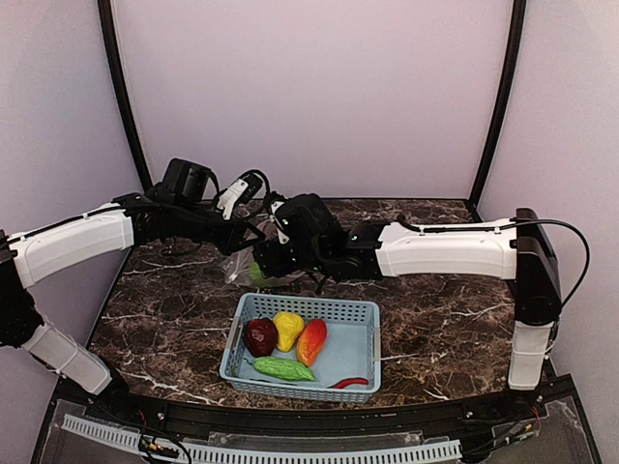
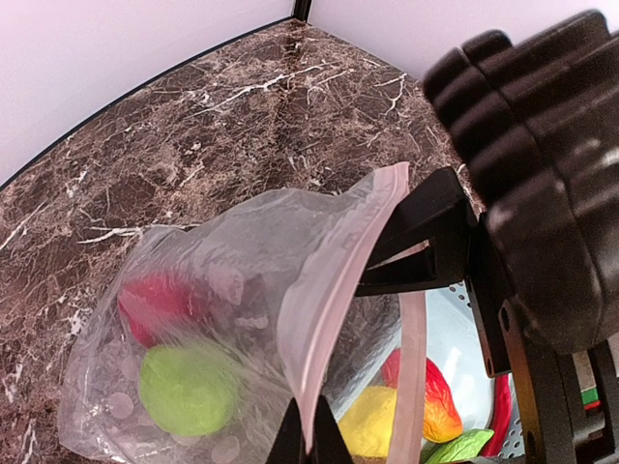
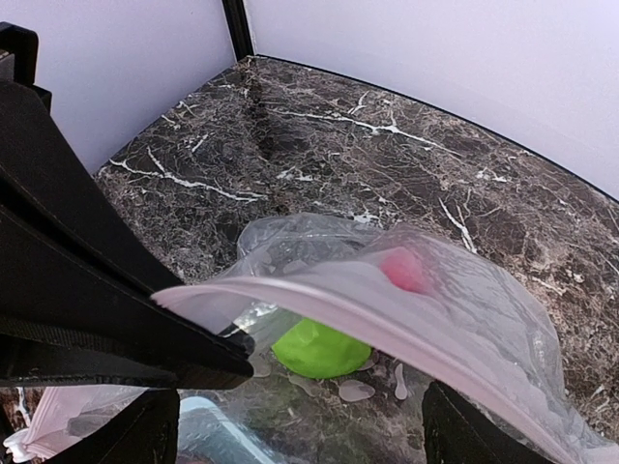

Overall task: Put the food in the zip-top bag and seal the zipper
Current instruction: Place the fake fruit in the zipper food storage bag, then adjust the fake fruit in the bin, then pick up the fake fruit from the bin, then place the fake fruit in the zipper food storage bag.

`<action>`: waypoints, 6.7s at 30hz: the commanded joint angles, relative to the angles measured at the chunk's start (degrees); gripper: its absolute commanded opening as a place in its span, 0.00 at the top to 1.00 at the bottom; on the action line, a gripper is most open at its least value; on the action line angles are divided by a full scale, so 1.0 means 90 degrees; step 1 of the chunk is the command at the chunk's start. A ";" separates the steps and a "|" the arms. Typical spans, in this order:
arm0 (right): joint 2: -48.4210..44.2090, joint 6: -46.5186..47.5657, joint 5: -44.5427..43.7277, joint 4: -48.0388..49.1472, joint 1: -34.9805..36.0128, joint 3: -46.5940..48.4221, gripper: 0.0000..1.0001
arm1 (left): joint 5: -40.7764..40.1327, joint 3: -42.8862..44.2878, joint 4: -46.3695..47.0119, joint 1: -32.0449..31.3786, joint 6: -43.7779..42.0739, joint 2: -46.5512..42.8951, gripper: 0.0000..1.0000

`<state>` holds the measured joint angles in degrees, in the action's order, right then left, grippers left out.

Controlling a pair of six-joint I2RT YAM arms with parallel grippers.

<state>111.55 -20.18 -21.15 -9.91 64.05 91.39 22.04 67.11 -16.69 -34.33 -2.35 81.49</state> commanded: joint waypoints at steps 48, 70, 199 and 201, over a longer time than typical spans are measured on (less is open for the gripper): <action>-0.1089 -0.3549 0.0693 -0.2825 0.0567 -0.1741 0.14 | -0.1045 -0.0103 -0.0131 -0.0005 -0.0310 -0.0246 0.99; -0.0287 -0.3379 0.0617 -0.3157 0.0597 -0.1632 0.23 | -0.1145 -0.0064 -0.0184 -0.0004 -0.0325 -0.0343 0.99; -0.0363 0.0935 0.0260 -0.0188 -0.0154 -0.0210 0.32 | -0.0870 -0.0055 -0.0161 -0.0012 -0.0240 -0.0363 0.99; -0.0375 0.0934 0.0281 -0.0188 -0.0154 -0.0199 0.31 | -0.0874 -0.0055 -0.0158 -0.0005 -0.0237 -0.0371 0.99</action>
<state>108.20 -11.46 -18.00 -11.53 63.02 88.18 14.06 67.11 -16.86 -34.35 -4.73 79.59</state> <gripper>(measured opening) 0.683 0.008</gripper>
